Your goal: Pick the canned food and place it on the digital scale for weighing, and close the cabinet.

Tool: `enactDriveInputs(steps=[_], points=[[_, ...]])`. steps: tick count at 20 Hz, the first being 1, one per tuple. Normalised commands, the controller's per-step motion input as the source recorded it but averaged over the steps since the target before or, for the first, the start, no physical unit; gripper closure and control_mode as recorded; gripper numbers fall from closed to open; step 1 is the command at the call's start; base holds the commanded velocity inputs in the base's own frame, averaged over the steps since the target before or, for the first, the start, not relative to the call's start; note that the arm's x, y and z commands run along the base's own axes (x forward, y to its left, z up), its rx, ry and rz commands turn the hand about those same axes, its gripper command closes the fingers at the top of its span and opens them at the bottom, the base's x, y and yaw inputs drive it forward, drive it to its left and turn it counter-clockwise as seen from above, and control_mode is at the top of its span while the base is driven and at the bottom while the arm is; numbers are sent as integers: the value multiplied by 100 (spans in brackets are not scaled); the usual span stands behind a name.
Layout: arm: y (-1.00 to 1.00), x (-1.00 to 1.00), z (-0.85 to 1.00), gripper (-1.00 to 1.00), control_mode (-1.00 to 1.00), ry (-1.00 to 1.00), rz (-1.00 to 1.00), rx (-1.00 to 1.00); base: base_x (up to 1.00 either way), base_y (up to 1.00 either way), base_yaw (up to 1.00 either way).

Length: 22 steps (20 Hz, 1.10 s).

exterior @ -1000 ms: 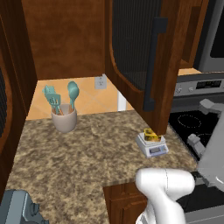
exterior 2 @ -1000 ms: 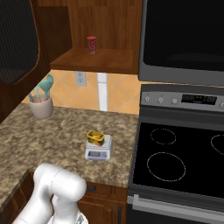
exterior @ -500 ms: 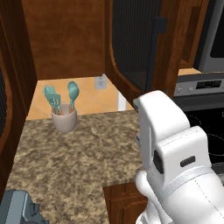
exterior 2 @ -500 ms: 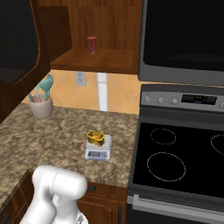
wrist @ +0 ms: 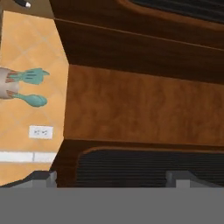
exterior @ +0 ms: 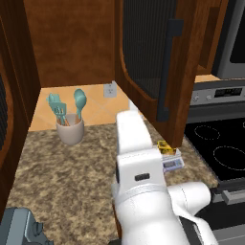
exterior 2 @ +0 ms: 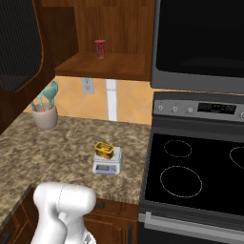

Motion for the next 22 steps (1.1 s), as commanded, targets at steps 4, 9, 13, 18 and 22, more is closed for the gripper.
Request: enactDriveInputs(steps=[4,9,13,18,22], points=[[-1,88,-100,-100,-100,-28,0,1,0,0,0],[0,87,-63,-100,-100,-17,-6,1,0,0,0],[-3,88,-3,-100,-100,-15,-22,9,0,0,0],[-3,53,11,-100,-100,-8,-24,9,0,0,0],[0,47,18,-100,-100,0,-25,1,0,0,0]])
